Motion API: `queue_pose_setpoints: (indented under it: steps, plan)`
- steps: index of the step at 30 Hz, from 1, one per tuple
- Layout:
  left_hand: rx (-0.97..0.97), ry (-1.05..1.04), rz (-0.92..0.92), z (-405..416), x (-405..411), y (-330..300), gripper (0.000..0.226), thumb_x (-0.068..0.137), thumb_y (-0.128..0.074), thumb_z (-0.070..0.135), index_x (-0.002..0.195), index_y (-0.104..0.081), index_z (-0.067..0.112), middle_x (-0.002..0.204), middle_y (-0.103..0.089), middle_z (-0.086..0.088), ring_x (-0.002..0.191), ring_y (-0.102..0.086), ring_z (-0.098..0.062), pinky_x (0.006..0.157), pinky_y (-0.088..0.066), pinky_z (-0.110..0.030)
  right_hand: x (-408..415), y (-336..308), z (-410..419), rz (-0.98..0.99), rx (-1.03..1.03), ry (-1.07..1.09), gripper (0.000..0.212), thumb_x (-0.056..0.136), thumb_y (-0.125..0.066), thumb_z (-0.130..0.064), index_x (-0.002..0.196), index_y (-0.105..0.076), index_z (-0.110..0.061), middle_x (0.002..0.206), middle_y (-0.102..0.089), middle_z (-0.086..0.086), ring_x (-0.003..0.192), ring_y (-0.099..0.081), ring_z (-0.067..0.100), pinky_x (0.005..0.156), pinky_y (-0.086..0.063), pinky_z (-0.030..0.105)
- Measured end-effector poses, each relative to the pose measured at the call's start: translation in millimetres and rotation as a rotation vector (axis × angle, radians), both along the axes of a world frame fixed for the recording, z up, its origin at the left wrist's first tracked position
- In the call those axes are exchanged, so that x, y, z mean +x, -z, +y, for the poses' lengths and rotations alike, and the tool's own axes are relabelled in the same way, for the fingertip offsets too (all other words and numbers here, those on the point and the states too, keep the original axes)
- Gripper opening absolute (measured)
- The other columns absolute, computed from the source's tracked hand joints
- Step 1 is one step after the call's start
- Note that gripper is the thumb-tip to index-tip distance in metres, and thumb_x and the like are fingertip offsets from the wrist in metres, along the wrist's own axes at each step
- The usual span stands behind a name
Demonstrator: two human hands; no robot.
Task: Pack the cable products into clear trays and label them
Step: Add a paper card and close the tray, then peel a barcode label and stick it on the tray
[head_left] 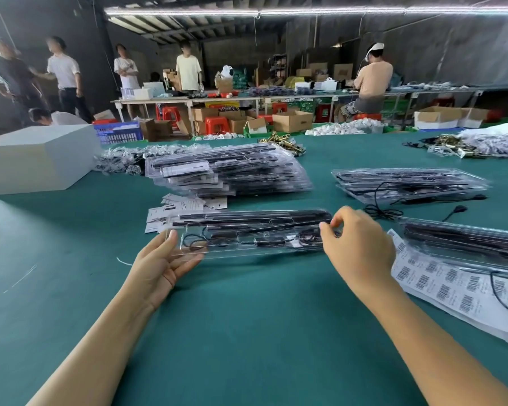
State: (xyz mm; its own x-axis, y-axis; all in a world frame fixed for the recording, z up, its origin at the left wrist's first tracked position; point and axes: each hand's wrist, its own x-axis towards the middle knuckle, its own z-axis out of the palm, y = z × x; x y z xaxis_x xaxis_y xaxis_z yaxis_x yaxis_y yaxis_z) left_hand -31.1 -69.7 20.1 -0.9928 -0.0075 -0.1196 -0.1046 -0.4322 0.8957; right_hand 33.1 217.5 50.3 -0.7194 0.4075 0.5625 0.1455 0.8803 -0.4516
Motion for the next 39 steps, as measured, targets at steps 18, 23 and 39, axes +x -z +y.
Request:
queue_pose_setpoints:
  steps: [18,23,39]
  plan:
    - [-0.571,-0.375,0.076,6.2,2.6,15.3,0.031,0.091,-0.064,0.028,0.1,-0.061,-0.002,0.091,-0.072,-0.01,0.066,-0.072,-0.022,0.081,-0.056,-0.039,0.0,5.3,27.4,-0.701,0.237,0.243,0.027,0.082,-0.051,0.007,0.105,-0.045,-0.005,0.078,-0.053,0.003,0.072,-0.048,0.024,0.044,-0.029,0.026]
    - [-1.045,-0.455,0.168,7.8,8.3,12.2,0.04,0.098,-0.048,0.034,0.074,-0.054,0.002,0.071,-0.062,-0.005,0.078,-0.057,-0.031,0.064,-0.032,-0.034,5.0,-0.5,14.3,-0.503,0.254,0.163,0.024,0.079,-0.049,0.01,0.082,-0.037,-0.011,0.062,-0.04,0.002,0.051,-0.035,0.015,0.041,-0.02,0.024]
    - [-0.79,0.127,0.427,71.7,45.8,9.8,0.018,0.096,-0.052,0.031,0.107,-0.06,0.02,0.104,-0.07,-0.001,0.092,-0.069,-0.01,0.087,-0.051,-0.023,6.6,28.9,-53.1,0.169,-0.091,-0.388,0.023,0.087,-0.065,-0.009,0.11,-0.066,-0.015,0.083,-0.073,0.003,0.072,-0.066,0.025,0.059,-0.052,0.035]
